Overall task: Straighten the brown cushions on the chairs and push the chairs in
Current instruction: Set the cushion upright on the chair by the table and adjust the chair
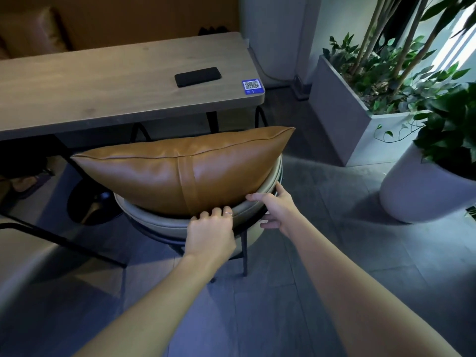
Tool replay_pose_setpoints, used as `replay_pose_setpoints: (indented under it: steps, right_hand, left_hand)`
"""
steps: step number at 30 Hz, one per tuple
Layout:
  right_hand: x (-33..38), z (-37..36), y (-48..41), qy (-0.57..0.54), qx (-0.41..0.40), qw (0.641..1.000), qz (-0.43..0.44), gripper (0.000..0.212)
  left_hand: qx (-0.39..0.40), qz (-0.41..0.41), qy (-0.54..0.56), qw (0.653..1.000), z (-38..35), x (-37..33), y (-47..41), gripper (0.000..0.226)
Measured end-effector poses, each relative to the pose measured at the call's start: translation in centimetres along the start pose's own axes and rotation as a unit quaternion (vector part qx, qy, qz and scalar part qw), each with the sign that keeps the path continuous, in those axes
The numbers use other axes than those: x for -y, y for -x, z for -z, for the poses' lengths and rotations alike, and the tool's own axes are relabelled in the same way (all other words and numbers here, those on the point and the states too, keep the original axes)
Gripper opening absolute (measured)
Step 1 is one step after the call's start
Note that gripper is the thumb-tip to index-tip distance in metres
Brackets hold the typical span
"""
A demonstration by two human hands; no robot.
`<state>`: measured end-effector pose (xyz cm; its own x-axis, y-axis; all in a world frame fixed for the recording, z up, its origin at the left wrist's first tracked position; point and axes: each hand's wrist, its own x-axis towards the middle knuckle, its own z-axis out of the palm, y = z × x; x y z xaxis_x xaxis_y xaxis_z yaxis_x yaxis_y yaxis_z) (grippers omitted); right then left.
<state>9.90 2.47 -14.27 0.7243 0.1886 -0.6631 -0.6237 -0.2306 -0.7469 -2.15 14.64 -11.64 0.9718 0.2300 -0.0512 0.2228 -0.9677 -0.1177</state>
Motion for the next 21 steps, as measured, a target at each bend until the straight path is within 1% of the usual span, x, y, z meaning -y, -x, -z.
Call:
replay_pose_setpoints:
  steps: [1, 3, 5, 6, 9, 12, 15, 21]
  right_hand:
    - [0.0, 0.3, -0.1, 0.002, 0.004, 1.0, -0.002, 0.114]
    - [-0.1, 1.0, -0.6, -0.016, 0.002, 1.0, -0.004, 0.099]
    - [0.0, 1.7, -1.1, -0.025, -0.01, 1.0, 0.002, 0.082]
    - [0.2, 2.0, -1.4, -0.023, -0.016, 1.0, 0.008, 0.077]
    - [1.2, 2.2, -2.2, -0.023, -0.027, 0.999, 0.021, 0.073]
    - [2.1, 2.1, -2.9, -0.016, -0.029, 0.999, 0.04, 0.065]
    - [2.4, 2.0, -3.6, -0.02, -0.016, 0.999, 0.041, 0.082]
    - [2.3, 2.0, -4.1, -0.035, -0.008, 0.999, 0.04, 0.091]
  left_hand:
    - [-0.015, -0.017, 0.006, 1.0, 0.2, -1.0, -0.1, 0.044]
    - [-0.031, -0.033, 0.012, 0.999, 0.6, -3.0, -0.8, 0.044]
    - [-0.024, -0.03, 0.007, 0.999, 1.1, -4.7, -1.9, 0.048]
    - [-0.015, -0.026, 0.002, 1.0, 1.3, -5.4, -2.5, 0.051]
    - [0.013, -0.008, -0.009, 1.0, 2.0, -6.6, -4.3, 0.061]
    - [0.037, 0.003, -0.017, 0.999, 2.1, -7.0, -5.7, 0.063]
    - [0.044, 0.0, -0.015, 0.999, 2.1, -6.9, -6.5, 0.06]
    - [0.038, 0.002, 0.008, 0.999, 2.6, -6.5, -6.7, 0.054]
